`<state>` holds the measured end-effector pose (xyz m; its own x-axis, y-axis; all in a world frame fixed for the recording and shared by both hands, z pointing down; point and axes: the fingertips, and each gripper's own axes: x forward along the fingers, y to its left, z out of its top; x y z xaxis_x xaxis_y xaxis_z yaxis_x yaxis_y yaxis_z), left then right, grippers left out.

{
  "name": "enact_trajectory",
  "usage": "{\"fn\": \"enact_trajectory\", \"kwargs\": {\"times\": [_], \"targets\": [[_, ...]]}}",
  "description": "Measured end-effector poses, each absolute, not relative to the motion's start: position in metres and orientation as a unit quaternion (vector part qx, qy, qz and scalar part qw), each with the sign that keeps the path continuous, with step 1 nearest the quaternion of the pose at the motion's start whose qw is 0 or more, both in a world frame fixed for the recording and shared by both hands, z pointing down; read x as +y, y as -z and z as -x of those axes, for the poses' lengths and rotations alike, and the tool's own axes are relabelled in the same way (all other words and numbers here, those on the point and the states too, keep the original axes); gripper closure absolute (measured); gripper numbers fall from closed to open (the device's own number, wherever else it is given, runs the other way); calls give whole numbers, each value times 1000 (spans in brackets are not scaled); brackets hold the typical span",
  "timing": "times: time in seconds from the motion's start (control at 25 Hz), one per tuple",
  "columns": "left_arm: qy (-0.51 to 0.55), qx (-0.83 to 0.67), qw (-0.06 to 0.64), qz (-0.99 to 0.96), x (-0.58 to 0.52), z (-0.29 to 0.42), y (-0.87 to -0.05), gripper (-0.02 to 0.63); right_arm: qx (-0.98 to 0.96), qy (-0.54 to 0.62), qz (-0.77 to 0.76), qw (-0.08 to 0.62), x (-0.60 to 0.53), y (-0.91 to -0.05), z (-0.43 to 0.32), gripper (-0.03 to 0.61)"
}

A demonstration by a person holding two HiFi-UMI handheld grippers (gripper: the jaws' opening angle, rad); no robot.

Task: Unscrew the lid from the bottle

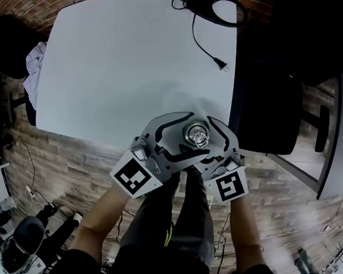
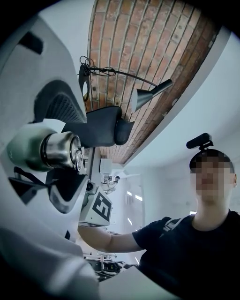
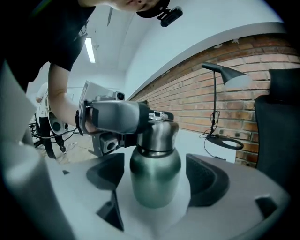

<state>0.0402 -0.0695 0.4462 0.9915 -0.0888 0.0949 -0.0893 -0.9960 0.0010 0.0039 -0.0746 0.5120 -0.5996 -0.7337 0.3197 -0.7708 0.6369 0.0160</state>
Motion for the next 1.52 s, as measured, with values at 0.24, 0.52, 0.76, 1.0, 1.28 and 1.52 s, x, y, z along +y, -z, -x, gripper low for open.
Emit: {"fn": "enact_trajectory", "kwargs": {"times": [0.24,0.52,0.76,1.0,1.28,1.52], "targets": [[-53,-33,-3,-998,-68,-44,-448,285,-897,-69,-412,146,-81,-522,2,204],[-58,-31,-2,-998,-67,-43,-452,285,-896,-77,-412,144,-86,-530,3,206],[-55,-24,-3,-998,-67,-45,-452,285,-897,-81,-409,143,-85,-531,3,206],[-55,13,12,-998,-63,-53,-453,287,-896,-81,-411,144,-85,-531,4,206],[-71,30,1,-997,-64,-58,-458,324,-897,-80,-410,146,-84,-532,2,206],[-75,-35,4,-997,-68,-57,-459,328,-896,-78,-412,145,-84,-532,2,206]]}}
